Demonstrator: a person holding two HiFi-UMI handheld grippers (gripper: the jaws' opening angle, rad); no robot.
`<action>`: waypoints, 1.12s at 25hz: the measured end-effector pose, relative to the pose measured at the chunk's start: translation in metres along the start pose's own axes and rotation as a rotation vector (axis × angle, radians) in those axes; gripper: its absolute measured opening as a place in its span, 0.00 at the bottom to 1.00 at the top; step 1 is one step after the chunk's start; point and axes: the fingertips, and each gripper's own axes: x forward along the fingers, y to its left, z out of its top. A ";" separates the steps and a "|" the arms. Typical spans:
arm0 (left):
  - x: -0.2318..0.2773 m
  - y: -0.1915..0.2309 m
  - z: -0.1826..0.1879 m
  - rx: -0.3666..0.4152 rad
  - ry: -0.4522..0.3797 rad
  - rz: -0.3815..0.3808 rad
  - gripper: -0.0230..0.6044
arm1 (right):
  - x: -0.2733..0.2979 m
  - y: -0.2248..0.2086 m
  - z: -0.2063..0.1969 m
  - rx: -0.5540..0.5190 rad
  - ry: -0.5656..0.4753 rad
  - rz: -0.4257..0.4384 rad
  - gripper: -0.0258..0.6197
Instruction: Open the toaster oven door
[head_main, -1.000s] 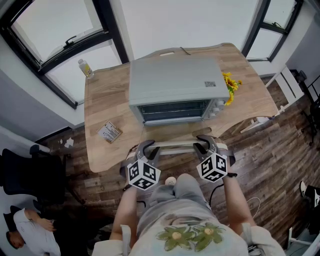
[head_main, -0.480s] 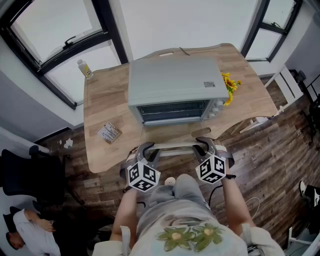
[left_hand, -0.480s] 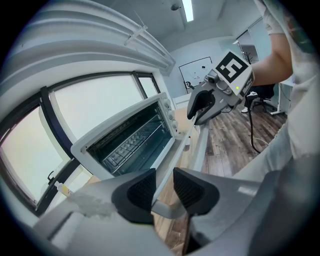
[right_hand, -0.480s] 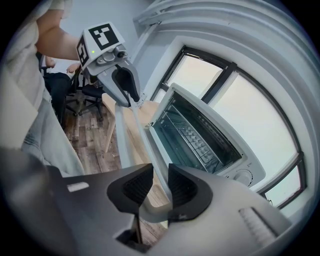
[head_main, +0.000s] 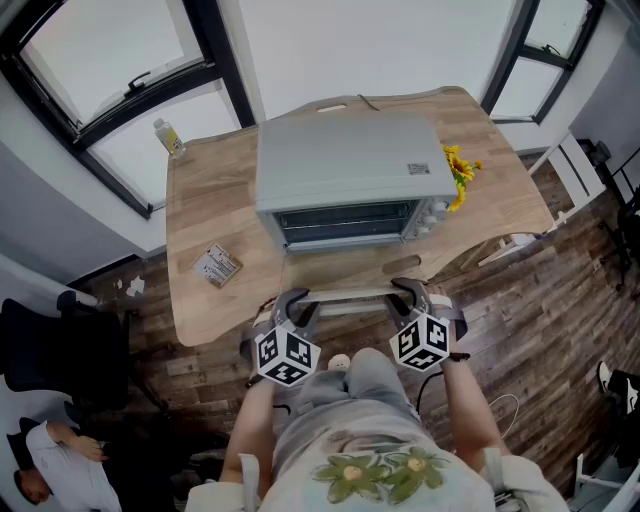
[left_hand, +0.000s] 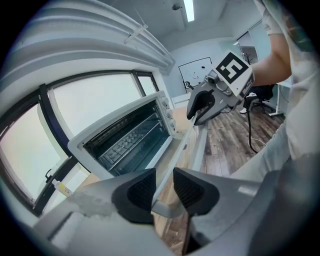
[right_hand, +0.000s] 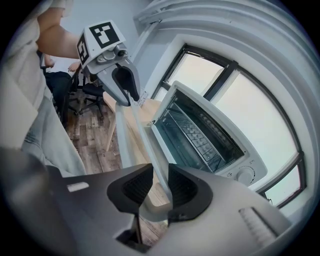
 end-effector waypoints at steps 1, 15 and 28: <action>0.000 -0.001 -0.001 0.000 0.001 -0.001 0.23 | 0.000 0.001 0.000 0.001 0.002 -0.003 0.19; 0.001 -0.005 -0.003 -0.008 -0.006 -0.019 0.23 | 0.001 0.004 -0.003 0.029 0.012 -0.024 0.20; 0.004 -0.015 -0.012 -0.030 0.015 -0.056 0.23 | 0.004 0.014 -0.010 0.029 0.028 -0.012 0.20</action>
